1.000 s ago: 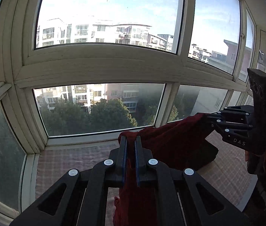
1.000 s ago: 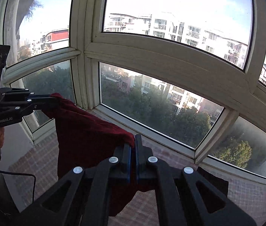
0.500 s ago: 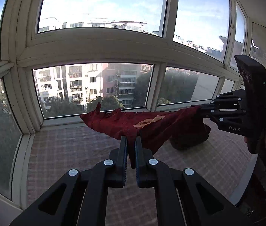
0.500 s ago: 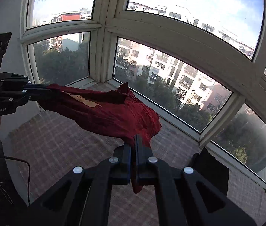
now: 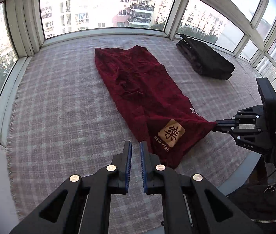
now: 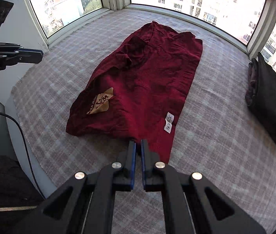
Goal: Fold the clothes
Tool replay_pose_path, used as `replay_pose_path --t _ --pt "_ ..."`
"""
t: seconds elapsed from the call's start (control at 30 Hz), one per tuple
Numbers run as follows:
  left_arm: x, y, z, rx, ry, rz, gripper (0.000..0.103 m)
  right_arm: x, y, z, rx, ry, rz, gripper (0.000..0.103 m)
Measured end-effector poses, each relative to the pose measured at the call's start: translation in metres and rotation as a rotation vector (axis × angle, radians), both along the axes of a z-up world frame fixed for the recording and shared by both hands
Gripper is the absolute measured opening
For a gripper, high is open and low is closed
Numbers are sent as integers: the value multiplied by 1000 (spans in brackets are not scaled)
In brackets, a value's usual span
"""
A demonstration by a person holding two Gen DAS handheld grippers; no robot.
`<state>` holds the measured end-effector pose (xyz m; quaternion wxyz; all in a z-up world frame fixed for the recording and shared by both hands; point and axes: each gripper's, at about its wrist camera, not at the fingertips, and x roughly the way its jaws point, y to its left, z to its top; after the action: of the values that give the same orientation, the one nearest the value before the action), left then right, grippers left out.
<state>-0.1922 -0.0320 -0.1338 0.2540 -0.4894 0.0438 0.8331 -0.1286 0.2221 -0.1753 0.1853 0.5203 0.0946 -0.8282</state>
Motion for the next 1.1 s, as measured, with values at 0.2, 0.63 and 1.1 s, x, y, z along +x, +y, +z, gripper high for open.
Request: replay_pose_path --t 0.2,0.63,1.1 --pt "-92 45 -17 -10 50 -53 22 -12 15 1 -25 -21 -99 6" --pt "-161 108 -96 -242 -19 -192 19 -17 43 -24 -113 -84 -315 6" --pt "-157 68 -90 -168 -55 -143 10 -36 40 -40 -48 -115 -388 21"
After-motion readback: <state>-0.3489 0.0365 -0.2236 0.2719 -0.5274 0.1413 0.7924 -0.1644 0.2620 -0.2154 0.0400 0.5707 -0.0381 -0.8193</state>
